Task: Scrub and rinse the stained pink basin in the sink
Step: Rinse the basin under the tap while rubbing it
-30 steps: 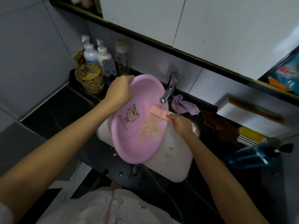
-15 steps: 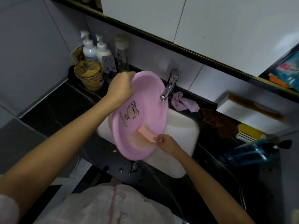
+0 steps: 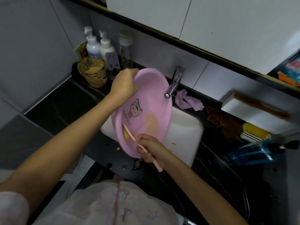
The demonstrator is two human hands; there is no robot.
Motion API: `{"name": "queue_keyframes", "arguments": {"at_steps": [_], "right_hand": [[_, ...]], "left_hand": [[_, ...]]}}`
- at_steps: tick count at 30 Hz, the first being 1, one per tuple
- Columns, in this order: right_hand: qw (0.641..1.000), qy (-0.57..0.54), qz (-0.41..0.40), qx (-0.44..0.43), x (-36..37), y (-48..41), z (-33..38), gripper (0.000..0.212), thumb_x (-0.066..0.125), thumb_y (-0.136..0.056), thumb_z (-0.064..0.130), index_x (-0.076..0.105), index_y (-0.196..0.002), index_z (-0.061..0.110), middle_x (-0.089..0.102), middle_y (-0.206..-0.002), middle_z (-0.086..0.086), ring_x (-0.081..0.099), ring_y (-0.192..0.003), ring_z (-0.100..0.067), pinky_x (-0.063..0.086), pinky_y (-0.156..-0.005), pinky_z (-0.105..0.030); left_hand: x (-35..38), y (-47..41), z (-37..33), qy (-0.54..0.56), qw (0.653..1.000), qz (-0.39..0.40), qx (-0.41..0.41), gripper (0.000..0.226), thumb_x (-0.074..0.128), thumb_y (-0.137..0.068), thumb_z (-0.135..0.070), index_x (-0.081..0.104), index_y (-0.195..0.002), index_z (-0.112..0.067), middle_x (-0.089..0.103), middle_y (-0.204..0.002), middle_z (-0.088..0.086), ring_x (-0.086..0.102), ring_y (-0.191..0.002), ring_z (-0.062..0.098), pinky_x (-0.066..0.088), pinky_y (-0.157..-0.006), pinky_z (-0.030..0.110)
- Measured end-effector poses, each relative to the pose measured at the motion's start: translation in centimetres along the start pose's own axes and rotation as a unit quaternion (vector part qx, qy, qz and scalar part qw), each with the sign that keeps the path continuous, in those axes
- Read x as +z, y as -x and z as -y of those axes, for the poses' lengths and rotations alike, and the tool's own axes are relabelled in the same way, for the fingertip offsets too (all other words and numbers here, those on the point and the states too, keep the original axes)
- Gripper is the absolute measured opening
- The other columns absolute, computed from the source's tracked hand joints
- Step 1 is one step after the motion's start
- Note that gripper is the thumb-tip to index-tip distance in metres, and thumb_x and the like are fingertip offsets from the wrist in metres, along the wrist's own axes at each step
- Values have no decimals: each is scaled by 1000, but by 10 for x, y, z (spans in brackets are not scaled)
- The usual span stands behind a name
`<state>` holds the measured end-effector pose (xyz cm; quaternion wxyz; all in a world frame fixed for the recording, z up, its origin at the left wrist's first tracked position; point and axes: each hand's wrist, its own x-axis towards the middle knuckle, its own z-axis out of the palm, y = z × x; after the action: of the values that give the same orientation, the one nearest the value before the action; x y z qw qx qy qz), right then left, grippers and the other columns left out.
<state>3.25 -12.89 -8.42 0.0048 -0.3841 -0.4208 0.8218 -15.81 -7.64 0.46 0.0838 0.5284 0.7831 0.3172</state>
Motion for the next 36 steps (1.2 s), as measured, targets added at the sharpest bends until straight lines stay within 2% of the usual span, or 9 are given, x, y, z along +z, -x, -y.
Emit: {"name": "queue_keyframes", "arguments": {"at_steps": [3,8,13,17,20,25,28,32,36], "right_hand": [[999,-27,23,-3,0,5,5,19,46,-97,16,55,-81,21,42,-55,-3,25,-31,-5,18,-33,-8],[991,115,-63,4,-11,0,-18,12,55,-92,23,60,-82,19,48,-56,-5,27,-31,-7,17,-35,-11],[936,311,-159,42,-63,-24,-24,16,57,-91,25,61,-76,21,46,-59,-2,34,-32,-7,23,-35,-13],[913,348,-214,12,-103,-38,-21,20,60,-91,28,60,-71,27,51,-66,2,46,-51,-11,36,-44,-19],[851,460,-252,-29,-122,-46,-4,12,55,-92,31,66,-88,28,56,-83,4,56,-76,-15,42,-63,-23],[746,583,-314,-77,-139,-63,35,23,47,-94,34,66,-107,30,67,-103,-3,62,-98,-26,46,-74,-29],[694,617,-338,-152,-143,-70,60,26,46,-95,22,65,-114,21,69,-101,-12,63,-92,-33,49,-71,-35],[622,645,-363,-255,-143,-78,77,17,56,-91,14,70,-99,11,67,-82,-18,64,-71,-36,41,-55,-32],[596,702,-345,-185,-148,-76,60,23,47,-95,18,63,-113,16,65,-96,-12,65,-85,-34,45,-62,-35]], "left_hand": [[-1,0,1,2,1000,-4,-5,48,50,-70,12,66,-110,-9,69,-92,10,64,-82,26,56,-71,44],[0,0,2,0,1000,-1,-1,47,50,-70,12,67,-109,-10,69,-92,10,65,-83,27,56,-71,42],[1,-1,3,4,1000,5,1,46,50,-69,11,67,-106,-9,69,-91,11,64,-82,27,56,-71,45],[1,1,6,6,1000,6,-5,48,51,-68,12,67,-109,-9,69,-93,11,65,-83,28,56,-71,45],[0,1,8,6,1000,6,-4,48,51,-69,11,67,-109,-9,69,-93,11,65,-83,28,56,-72,45],[-1,0,6,10,1000,12,2,47,50,-71,11,67,-111,-9,70,-94,11,65,-84,25,54,-71,36],[-1,0,9,14,1000,15,8,46,51,-71,11,67,-109,-9,70,-92,11,66,-82,27,56,-72,43],[-2,0,9,17,1000,16,7,48,50,-72,11,65,-113,-10,70,-94,11,66,-84,26,56,-73,41],[-3,0,10,21,1000,17,11,51,49,-72,12,65,-115,-10,70,-96,12,65,-85,26,52,-69,34]]}}
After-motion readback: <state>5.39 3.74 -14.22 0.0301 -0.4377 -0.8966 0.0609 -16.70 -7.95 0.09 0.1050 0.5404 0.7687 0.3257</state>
